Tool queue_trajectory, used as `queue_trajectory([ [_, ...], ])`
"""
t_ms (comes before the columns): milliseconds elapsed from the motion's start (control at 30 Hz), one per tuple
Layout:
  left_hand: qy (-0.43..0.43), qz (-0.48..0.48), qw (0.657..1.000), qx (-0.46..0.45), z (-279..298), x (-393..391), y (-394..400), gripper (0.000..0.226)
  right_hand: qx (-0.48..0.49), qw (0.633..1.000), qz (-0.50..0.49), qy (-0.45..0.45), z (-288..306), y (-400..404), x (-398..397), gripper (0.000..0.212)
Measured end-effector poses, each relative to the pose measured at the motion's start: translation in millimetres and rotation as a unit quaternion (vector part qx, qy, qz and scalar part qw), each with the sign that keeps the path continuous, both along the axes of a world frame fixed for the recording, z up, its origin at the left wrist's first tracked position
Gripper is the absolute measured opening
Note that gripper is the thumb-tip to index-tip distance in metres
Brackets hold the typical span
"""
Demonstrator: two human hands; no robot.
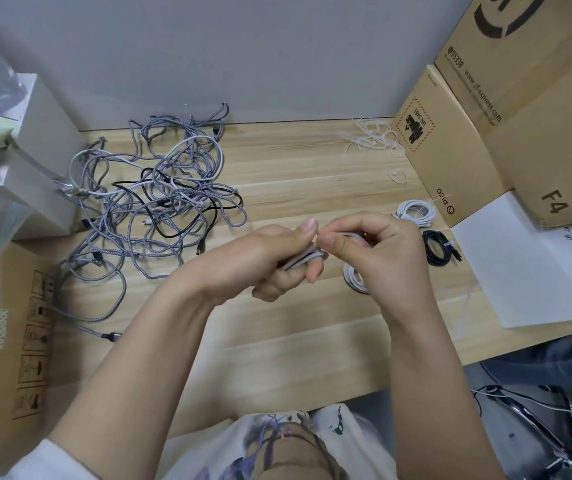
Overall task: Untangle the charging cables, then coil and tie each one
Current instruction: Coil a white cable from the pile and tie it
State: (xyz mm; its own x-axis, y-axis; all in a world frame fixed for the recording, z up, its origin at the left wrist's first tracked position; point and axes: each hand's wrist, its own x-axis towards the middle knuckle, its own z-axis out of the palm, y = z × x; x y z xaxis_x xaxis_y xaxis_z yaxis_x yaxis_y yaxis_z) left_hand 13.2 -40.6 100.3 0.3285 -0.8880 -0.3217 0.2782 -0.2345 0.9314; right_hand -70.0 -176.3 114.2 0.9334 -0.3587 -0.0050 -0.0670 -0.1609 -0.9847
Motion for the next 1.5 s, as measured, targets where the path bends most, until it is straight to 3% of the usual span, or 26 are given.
queue_trajectory([
  [167,0.166,-0.01,0.978,-0.125,-1,1,0,0.033,0.032,0.999,-0.005,-0.026,5,-1,3,0.015],
  [300,0.278,0.012,0.916,-0.291,3,4,-9,0.024,0.016,1.0,-0.006,-0.017,7,-4,4,0.021],
  [433,0.312,0.123,0.879,-0.339,6,3,-18,0.027,-0.011,1.0,-0.01,0.026,-1,-3,5,0.024],
  [567,0.387,0.228,0.806,-0.385,5,4,-21,0.026,-0.04,0.997,0.019,0.061,-10,4,8,0.023],
  [667,0.372,0.326,0.774,-0.395,8,8,-23,0.021,-0.115,0.989,0.052,0.079,-17,10,8,0.022],
  [733,0.295,0.397,0.79,-0.362,7,11,-26,0.024,-0.143,0.983,0.067,0.093,-17,14,6,0.02],
  [867,0.054,0.428,0.874,-0.225,-5,5,-32,0.02,-0.251,0.963,0.062,0.082,-14,16,3,0.025],
  [967,-0.168,0.375,0.905,-0.112,-18,-4,-33,0.017,-0.301,0.949,0.06,0.077,-11,16,4,0.031],
  [1100,-0.325,0.239,0.915,0.032,-23,-3,-24,0.02,-0.276,0.958,0.016,0.08,-7,8,0,0.018],
  [1167,-0.283,0.203,0.935,0.067,-27,-2,-16,0.03,-0.236,0.969,-0.022,0.071,-5,-2,-2,0.012],
  [1267,-0.114,0.147,0.982,0.015,-25,-4,-7,0.042,-0.209,0.976,-0.03,0.056,0,-8,-4,0.014],
  [1400,-0.048,0.085,0.995,-0.015,-22,-4,-4,0.044,-0.161,0.985,-0.044,0.041,-1,-7,-2,0.022],
  [1500,0.096,0.063,0.989,-0.091,-23,3,8,0.039,-0.108,0.992,-0.06,0.025,-3,-11,-1,0.019],
])
